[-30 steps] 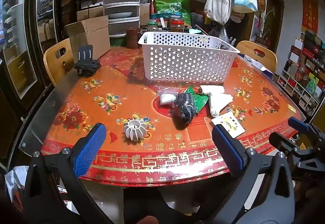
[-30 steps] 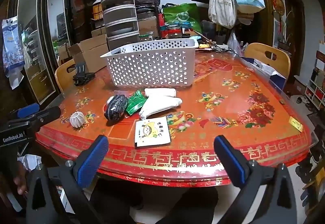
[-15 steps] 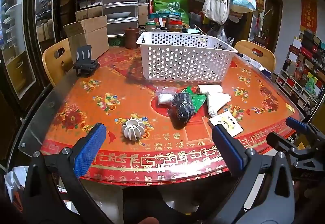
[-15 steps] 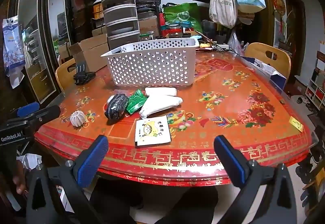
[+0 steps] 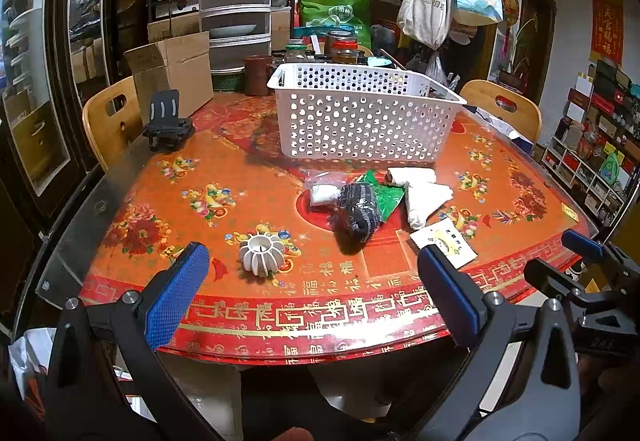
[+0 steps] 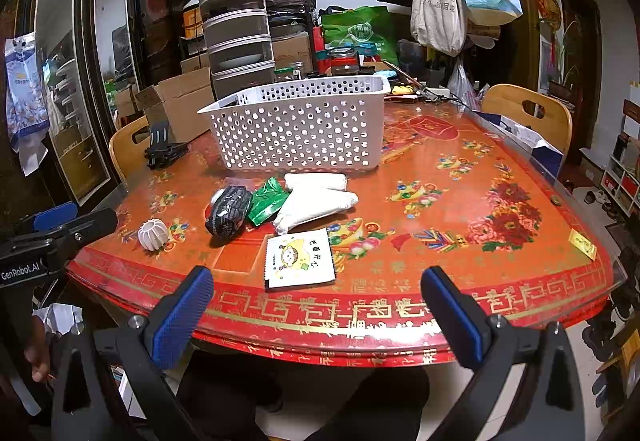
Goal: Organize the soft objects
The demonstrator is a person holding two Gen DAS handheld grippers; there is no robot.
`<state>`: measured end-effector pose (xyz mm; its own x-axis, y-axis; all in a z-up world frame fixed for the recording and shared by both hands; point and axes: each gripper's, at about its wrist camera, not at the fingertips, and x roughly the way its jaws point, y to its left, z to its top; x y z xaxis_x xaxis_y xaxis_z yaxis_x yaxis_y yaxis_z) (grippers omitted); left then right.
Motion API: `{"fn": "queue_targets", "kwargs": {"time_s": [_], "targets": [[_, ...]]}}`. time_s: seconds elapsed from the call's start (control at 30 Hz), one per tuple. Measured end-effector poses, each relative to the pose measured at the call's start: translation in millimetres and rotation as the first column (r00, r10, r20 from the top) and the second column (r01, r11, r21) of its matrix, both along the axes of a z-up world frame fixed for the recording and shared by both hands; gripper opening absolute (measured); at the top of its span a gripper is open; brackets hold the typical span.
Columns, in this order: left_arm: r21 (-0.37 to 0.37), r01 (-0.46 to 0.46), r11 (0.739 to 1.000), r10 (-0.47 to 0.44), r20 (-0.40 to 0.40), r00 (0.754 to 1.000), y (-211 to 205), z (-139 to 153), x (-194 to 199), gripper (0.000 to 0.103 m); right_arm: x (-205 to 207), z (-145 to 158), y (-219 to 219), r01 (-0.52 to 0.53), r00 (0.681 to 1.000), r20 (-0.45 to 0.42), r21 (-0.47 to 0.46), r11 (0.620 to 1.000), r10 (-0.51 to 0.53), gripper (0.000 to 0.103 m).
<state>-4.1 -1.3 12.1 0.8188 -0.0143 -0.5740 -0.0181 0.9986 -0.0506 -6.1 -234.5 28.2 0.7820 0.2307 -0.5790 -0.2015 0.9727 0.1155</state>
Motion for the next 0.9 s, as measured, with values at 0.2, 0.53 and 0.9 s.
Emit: {"fn": "queue_targets", "kwargs": {"time_s": [0.2, 0.53, 0.9], "targets": [[-0.002, 0.003, 1.000, -0.003, 0.000, 1.000, -0.4, 0.3, -0.9, 0.103, -0.6, 0.0, -0.1, 0.000, 1.000, 0.000, 0.001, 1.000, 0.000, 0.103], [-0.005, 0.007, 1.000, -0.007, -0.001, 1.000, -1.1, 1.1, -2.1, 0.103, -0.5, 0.5, -0.5, -0.002, 1.000, 0.000, 0.001, 1.000, 0.002, 0.103], [-0.006, 0.009, 1.000, -0.009, -0.002, 1.000, -1.8, 1.2, -2.1, 0.103, -0.2, -0.2, 0.0, -0.001, 1.000, -0.001, 0.001, 1.000, 0.001, 0.103]]}}
